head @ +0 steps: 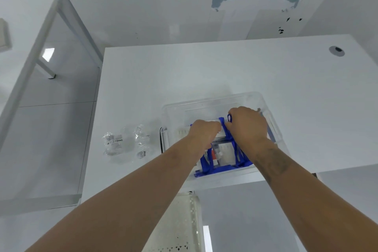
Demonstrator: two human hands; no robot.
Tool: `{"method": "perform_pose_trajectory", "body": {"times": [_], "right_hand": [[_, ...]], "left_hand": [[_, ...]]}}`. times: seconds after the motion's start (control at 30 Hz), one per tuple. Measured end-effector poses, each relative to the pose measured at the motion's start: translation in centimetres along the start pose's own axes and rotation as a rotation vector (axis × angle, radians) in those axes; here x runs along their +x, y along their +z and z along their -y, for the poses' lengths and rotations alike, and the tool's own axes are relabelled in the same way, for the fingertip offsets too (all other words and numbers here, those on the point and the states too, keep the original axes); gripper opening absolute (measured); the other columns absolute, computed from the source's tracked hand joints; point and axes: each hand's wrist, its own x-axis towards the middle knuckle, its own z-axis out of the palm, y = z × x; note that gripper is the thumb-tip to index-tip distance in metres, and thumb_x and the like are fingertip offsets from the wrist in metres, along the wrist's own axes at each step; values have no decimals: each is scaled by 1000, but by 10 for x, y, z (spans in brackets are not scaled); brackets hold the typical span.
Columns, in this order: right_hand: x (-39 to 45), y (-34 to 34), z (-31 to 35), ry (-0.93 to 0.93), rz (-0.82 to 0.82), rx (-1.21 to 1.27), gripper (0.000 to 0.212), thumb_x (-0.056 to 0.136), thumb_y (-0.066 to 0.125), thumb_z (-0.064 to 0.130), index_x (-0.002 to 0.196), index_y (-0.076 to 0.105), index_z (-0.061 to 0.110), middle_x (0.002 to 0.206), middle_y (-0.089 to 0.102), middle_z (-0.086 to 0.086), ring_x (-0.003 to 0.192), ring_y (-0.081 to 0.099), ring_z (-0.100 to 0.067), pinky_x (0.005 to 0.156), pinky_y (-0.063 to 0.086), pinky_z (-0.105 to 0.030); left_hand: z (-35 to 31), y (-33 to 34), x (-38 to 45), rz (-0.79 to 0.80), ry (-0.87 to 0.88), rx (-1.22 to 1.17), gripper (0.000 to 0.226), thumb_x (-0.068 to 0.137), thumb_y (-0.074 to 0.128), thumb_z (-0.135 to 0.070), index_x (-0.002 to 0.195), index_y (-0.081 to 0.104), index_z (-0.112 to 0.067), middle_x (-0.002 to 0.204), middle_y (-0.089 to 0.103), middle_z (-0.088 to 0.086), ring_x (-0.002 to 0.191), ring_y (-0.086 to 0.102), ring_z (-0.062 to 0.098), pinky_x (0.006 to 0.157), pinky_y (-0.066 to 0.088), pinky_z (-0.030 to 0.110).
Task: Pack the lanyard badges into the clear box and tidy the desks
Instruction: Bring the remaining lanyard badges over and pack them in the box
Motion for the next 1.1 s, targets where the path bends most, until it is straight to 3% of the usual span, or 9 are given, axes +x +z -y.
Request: {"method": "perform_pose_trajectory", "body": {"times": [0.1,0.17,0.27,0.33,0.47,0.63,0.77,1.0,1.1], "right_hand": [[-7,-9,-4,17,-5,59,15,94,58,25,106,65,19,103,68,0,85,62,-17,65,43,-25],[-18,-22,-5,32,3,148,36,96,56,33,130,58,21,125,63,-1,109,61,-20,84,48,-31],[-36,-38,-3,80,-33,311,49,94,57,41,141,48,27,141,54,1,125,54,-21,99,44,-36],[-50,-47,3,85,-84,460,50,92,59,43,139,50,29,141,54,4,123,55,-20,101,44,-37],[-89,-62,40,37,-224,750,42,90,60,48,130,56,37,132,56,16,120,49,-7,94,37,-19],[-148,-76,127,-61,-198,1063,33,88,57,52,121,53,51,118,47,40,121,44,2,90,37,-7],[-193,-65,210,-103,-169,1111,38,83,49,62,121,52,54,126,48,40,122,46,5,104,41,-26],[-253,-38,349,-23,-84,1136,41,89,51,58,128,52,47,132,49,32,129,44,1,108,41,-38],[-272,-38,393,-4,-77,1114,44,88,49,60,130,50,47,134,47,33,129,43,3,109,40,-38]], "left_hand": [[1,-4,-4,-6,62,62,23,90,60,-16,109,60,-2,86,57,12,72,52,21,88,53,36],[3,-12,-13,7,170,91,43,92,57,-18,133,54,-4,119,61,13,80,53,17,90,53,36],[8,-30,-40,27,328,158,55,94,56,-23,147,41,-22,144,48,-4,69,48,-2,61,47,8],[13,-45,-61,45,424,149,50,94,56,-25,143,45,-29,141,49,-13,73,50,-8,51,38,3],[37,-93,-100,40,586,61,37,94,56,-25,129,55,-37,130,55,-22,107,57,-1,70,47,11],[89,-181,-119,-120,694,54,27,94,58,-32,120,58,-42,121,59,-29,109,56,-10,86,46,14],[143,-268,-125,-220,684,108,30,94,59,-35,123,56,-44,121,59,-29,110,54,-13,75,44,1],[223,-425,-134,-241,639,174,36,93,59,-35,128,54,-39,124,56,-26,115,53,-6,73,45,7],[247,-475,-134,-243,626,197,35,93,59,-36,128,53,-39,124,57,-26,113,54,-8,84,44,13]]}}
